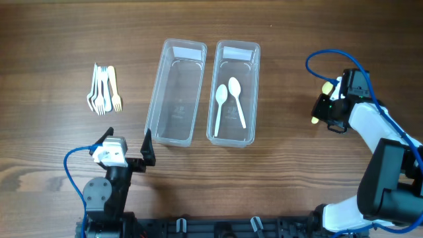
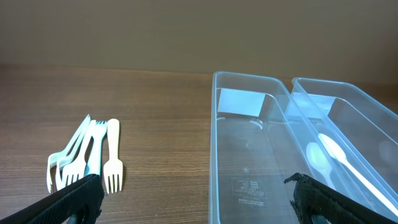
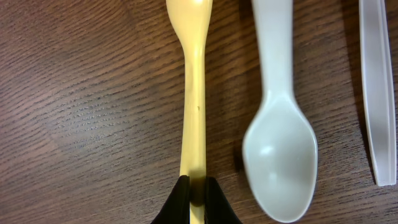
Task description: Pack container
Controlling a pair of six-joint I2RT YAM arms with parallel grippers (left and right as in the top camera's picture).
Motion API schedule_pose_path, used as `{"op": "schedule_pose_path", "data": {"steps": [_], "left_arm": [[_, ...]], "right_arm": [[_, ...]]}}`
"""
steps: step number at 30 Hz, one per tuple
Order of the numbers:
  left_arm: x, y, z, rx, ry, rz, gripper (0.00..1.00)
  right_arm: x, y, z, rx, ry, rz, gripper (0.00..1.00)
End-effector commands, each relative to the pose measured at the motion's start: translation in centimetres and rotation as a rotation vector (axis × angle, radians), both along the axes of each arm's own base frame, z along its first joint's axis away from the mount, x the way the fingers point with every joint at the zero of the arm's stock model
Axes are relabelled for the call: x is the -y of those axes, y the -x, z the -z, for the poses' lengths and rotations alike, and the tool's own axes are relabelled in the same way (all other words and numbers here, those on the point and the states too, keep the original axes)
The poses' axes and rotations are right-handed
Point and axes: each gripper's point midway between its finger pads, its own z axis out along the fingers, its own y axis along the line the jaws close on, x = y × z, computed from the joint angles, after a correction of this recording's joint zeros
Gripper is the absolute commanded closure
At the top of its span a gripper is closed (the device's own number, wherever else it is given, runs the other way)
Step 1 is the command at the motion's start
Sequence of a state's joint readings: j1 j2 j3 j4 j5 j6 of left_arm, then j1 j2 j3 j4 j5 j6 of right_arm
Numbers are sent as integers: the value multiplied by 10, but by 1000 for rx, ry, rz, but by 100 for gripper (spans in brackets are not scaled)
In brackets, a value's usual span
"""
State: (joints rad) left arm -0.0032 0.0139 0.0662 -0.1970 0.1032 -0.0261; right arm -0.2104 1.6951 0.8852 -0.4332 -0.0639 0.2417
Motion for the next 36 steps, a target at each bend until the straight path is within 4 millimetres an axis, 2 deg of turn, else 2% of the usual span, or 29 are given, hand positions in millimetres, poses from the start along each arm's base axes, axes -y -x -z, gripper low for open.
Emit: {"op": "schedule_pose_path", "data": {"steps": [1, 31, 32, 33, 36], "left_arm": [[1, 0, 1, 6, -18, 9, 0], [1, 0, 1, 6, -18, 9, 0], [1, 0, 1, 6, -18, 9, 0], [1, 0, 1, 6, -18, 9, 0], [1, 0, 1, 6, -18, 9, 0]], "right_arm": [[-8, 20, 18, -79, -18, -14, 96], [-8, 24, 26, -70, -22, 3, 95], [-8, 25, 26, -71, -22, 3, 89], [-9, 25, 27, -72, -22, 3, 74], [-8, 25, 27, -71, -22, 4, 71]]}}
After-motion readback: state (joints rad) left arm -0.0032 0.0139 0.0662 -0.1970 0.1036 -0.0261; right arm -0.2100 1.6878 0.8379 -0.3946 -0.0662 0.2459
